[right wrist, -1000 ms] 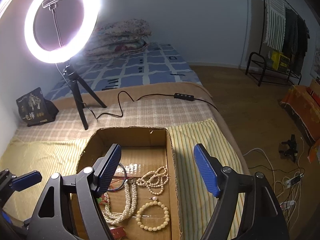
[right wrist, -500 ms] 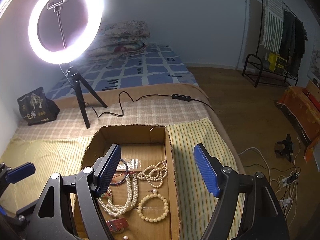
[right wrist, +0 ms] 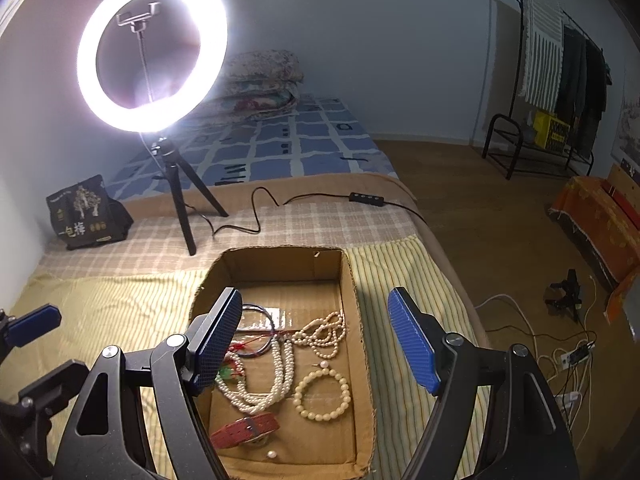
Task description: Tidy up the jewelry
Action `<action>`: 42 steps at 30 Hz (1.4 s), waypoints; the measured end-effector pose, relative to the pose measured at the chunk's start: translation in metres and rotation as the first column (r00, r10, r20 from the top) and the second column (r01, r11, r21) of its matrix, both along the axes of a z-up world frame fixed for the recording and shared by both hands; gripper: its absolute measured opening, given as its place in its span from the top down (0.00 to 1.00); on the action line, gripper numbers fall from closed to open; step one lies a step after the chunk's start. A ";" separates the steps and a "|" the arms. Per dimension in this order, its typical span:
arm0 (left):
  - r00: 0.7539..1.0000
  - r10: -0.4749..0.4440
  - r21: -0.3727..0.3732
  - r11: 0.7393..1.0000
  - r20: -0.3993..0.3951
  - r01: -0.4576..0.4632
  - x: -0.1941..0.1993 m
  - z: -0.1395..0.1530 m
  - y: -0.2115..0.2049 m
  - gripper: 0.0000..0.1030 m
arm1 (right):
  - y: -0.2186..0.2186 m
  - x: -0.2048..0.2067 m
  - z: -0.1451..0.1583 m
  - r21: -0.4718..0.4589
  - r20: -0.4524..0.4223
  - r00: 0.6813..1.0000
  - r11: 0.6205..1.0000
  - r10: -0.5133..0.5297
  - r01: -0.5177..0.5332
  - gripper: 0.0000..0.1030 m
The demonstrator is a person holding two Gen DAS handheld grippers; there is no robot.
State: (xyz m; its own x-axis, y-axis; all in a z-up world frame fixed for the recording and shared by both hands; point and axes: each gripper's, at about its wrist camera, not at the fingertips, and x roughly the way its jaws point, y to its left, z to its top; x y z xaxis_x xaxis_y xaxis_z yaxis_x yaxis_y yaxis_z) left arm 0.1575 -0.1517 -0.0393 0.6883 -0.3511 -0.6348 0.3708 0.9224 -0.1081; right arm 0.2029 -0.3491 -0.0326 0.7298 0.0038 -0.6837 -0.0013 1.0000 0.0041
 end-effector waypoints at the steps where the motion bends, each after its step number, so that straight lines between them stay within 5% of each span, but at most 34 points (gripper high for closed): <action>1: 1.000 0.002 0.001 1.000 0.003 -0.002 -0.002 0.001 0.002 0.34 | 0.002 -0.002 0.001 -0.004 0.005 1.000 1.000 0.003 -0.003 0.27; 18: 0.995 0.061 0.049 0.997 0.083 -0.065 -0.032 0.017 0.044 0.23 | 0.026 -0.053 0.016 -0.065 0.019 0.999 0.997 -0.031 0.032 0.22; 28: 0.981 0.072 0.102 0.991 0.182 -0.091 -0.053 0.029 0.052 0.00 | 0.034 -0.085 0.023 -0.053 0.057 0.998 0.998 -0.025 0.028 0.21; 42: 0.982 0.090 0.155 0.981 0.166 -0.116 -0.056 0.026 0.055 0.00 | 0.032 -0.101 0.026 -0.039 0.106 0.993 0.998 -0.045 0.049 0.21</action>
